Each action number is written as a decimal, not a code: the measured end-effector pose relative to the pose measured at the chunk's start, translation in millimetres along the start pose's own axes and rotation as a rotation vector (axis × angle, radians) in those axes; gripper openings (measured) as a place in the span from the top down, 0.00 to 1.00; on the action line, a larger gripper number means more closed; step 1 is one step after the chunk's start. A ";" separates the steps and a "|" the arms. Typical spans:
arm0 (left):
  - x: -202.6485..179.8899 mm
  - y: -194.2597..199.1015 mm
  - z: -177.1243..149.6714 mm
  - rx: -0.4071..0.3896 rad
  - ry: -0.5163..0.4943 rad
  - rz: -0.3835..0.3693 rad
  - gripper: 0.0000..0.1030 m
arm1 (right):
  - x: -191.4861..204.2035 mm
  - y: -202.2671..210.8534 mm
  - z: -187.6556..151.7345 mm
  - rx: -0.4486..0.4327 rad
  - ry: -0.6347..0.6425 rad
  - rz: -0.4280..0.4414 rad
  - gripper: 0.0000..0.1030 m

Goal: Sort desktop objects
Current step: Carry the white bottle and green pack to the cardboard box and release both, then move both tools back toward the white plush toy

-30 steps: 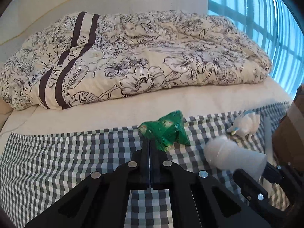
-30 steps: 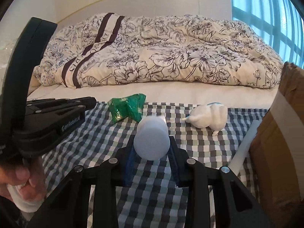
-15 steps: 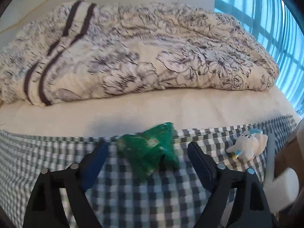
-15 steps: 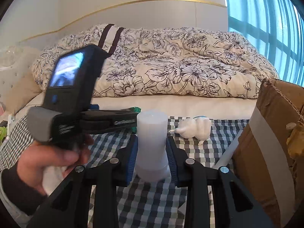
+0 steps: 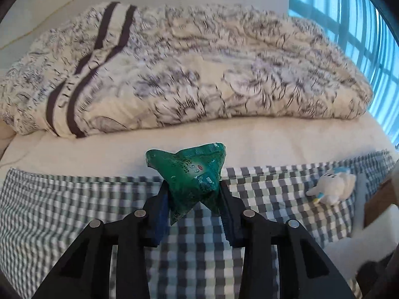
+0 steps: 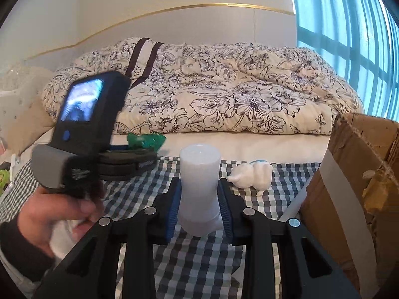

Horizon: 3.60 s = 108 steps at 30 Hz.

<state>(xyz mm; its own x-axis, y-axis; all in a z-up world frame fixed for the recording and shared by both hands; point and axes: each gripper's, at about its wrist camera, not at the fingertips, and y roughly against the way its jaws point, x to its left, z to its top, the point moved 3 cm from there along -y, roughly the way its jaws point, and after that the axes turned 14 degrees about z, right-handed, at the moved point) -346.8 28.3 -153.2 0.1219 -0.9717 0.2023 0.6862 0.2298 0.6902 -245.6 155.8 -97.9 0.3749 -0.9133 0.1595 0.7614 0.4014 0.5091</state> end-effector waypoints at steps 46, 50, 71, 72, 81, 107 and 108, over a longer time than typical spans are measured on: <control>-10.0 295.6 -13.1 -0.412 0.008 -0.235 0.64 | -5.7 233.2 24.4 -0.286 0.040 -0.199 0.73; -40.7 303.9 -12.9 -0.420 -0.027 -0.269 0.64 | -30.6 247.7 21.6 -0.291 0.019 -0.243 0.73; -222.9 288.9 -27.5 -0.318 -0.258 -0.404 0.30 | -168.8 273.0 -3.8 -0.240 -0.125 -0.337 0.81; -224.5 288.4 -28.9 -0.319 -0.255 -0.399 0.19 | -171.0 273.2 -6.1 -0.239 -0.130 -0.334 0.81; -195.2 298.4 -13.0 -0.375 -0.177 -0.356 0.12 | -169.0 275.2 -3.2 -0.241 -0.126 -0.307 0.80; -10.3 177.3 11.3 -0.277 0.014 -0.129 0.02 | -16.7 118.8 12.0 -0.055 -0.027 0.024 0.41; -6.4 172.6 10.6 -0.272 0.015 -0.128 0.02 | -14.7 110.1 8.6 -0.038 -0.036 0.041 0.40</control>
<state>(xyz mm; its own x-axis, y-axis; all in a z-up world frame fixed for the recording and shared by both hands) -236.7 74.7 -28.0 0.0316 -0.9930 0.1139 0.8634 0.0845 0.4974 -171.8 212.8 -36.8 0.3877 -0.8974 0.2104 0.7654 0.4406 0.4691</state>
